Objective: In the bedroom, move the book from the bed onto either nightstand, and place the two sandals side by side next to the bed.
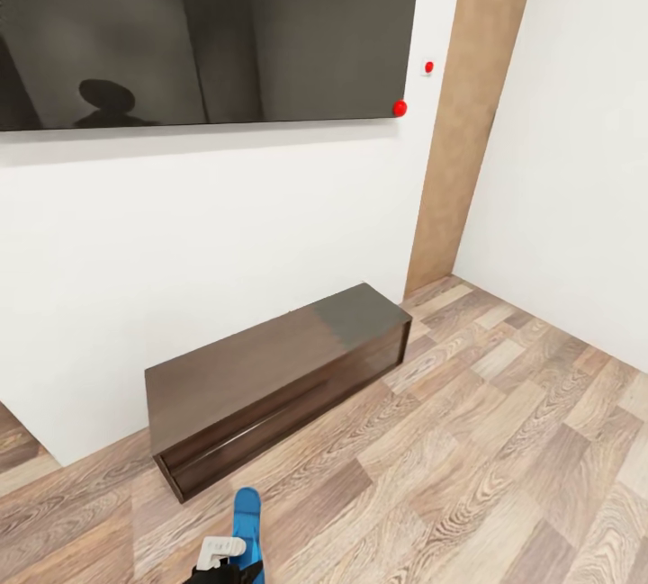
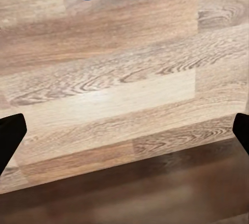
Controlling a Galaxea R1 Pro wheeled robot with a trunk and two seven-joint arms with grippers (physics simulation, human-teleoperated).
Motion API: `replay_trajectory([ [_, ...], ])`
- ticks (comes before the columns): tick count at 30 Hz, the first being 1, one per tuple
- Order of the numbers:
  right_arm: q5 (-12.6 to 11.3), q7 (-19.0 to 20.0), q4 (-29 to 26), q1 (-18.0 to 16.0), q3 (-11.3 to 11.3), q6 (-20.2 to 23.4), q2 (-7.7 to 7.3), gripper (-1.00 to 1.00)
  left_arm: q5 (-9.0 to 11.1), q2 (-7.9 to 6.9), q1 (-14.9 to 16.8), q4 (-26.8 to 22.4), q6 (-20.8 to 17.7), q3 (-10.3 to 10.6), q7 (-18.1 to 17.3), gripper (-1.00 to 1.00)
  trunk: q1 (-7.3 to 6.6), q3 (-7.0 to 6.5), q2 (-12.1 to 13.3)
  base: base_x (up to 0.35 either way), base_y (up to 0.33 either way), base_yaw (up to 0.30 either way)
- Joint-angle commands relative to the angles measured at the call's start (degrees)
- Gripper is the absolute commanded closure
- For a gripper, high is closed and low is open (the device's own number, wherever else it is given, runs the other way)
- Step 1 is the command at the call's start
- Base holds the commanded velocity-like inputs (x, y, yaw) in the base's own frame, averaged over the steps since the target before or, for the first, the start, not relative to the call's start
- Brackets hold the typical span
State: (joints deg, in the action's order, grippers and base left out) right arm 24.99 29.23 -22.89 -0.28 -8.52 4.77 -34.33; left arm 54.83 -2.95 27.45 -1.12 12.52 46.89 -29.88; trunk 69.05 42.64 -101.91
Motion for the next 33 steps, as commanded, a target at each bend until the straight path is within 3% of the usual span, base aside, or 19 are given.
replay_trajectory([
  [1,0.33,0.48,-0.13,-0.02,-0.48,0.33,0.05,-1.00,0.36,-0.02,0.01,0.00,0.22,0.49,-0.09,1.00,0.00,0.05,-0.02,0.024,0.009,0.006],
  [22,0.41,0.48,-0.13,-0.01,-0.48,0.24,0.05,-1.00,0.36,0.02,0.00,-0.01,0.22,0.49,-0.18,1.00,0.00,0.05,-0.02,0.002,0.001,0.251],
  [27,0.40,0.48,-0.13,0.01,-0.49,0.26,0.05,-1.00,0.36,0.05,0.01,-0.02,0.22,0.49,-0.18,1.00,0.00,0.05,-0.02,-0.024,0.000,0.057],
  [33,0.40,0.48,-0.13,-0.03,-0.52,0.25,0.05,-1.00,0.36,0.04,0.05,-0.01,0.22,0.49,-0.18,1.00,0.00,0.05,-0.02,-0.292,0.000,0.004],
])
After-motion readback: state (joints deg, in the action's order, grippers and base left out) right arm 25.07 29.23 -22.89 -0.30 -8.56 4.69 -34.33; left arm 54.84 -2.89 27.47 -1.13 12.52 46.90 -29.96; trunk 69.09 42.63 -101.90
